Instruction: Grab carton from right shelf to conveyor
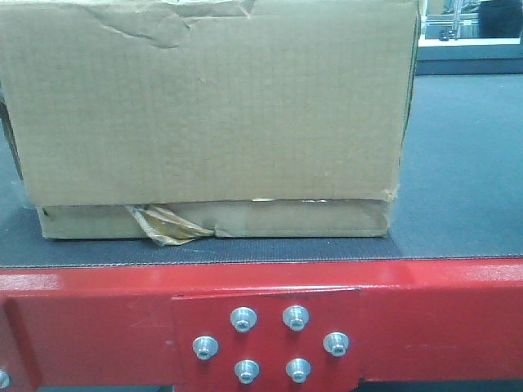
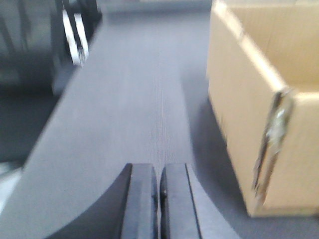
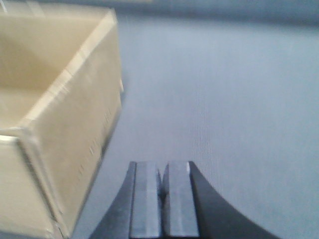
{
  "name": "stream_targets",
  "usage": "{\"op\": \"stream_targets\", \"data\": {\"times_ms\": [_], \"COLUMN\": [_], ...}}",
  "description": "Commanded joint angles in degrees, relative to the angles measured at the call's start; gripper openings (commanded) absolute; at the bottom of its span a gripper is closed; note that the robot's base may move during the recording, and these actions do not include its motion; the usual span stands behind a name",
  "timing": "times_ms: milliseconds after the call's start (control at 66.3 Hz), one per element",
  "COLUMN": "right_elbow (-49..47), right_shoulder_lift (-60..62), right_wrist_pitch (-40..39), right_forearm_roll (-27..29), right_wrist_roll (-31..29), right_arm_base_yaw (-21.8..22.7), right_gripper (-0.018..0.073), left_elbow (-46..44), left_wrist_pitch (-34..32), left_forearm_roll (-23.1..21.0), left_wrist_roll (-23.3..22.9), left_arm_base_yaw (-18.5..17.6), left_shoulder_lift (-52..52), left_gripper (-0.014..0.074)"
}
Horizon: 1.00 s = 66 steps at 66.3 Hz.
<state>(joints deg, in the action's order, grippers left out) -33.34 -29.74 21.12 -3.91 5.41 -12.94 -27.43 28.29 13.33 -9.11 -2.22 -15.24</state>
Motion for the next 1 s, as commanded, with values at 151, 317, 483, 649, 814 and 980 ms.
{"op": "stream_targets", "data": {"times_ms": [151, 317, 483, 649, 814, 980], "right_elbow": [8.9, 10.6, 10.6, 10.6, 10.6, 10.6], "right_shoulder_lift": [14.0, 15.7, 15.7, 15.7, 15.7, 15.7], "right_wrist_pitch": [-7.1, -10.9, -13.0, -13.0, -13.0, -13.0], "right_forearm_roll": [-0.9, -0.9, -0.9, -0.9, -0.9, -0.9], "right_wrist_roll": [-0.7, -0.7, -0.7, -0.7, -0.7, -0.7], "right_arm_base_yaw": [0.2, 0.2, 0.2, 0.2, 0.2, 0.2], "right_gripper": [-0.0076, -0.0076, -0.0076, -0.0076, -0.0076, -0.0076], "left_elbow": [3.0, 3.5, 3.5, 3.5, 3.5, 3.5], "left_wrist_pitch": [-1.5, -0.4, -0.3, -0.3, -0.3, 0.7], "left_forearm_roll": [0.6, 0.8, 0.8, 0.8, 0.8, 1.1], "left_wrist_roll": [0.1, 0.1, 0.1, 0.1, 0.1, 0.1], "left_arm_base_yaw": [0.3, 0.3, 0.3, 0.3, 0.3, 0.3], "left_shoulder_lift": [10.6, 11.5, 11.5, 11.5, 11.5, 11.5], "left_gripper": [0.0015, 0.0015, 0.0015, 0.0015, 0.0015, 0.0015]}}
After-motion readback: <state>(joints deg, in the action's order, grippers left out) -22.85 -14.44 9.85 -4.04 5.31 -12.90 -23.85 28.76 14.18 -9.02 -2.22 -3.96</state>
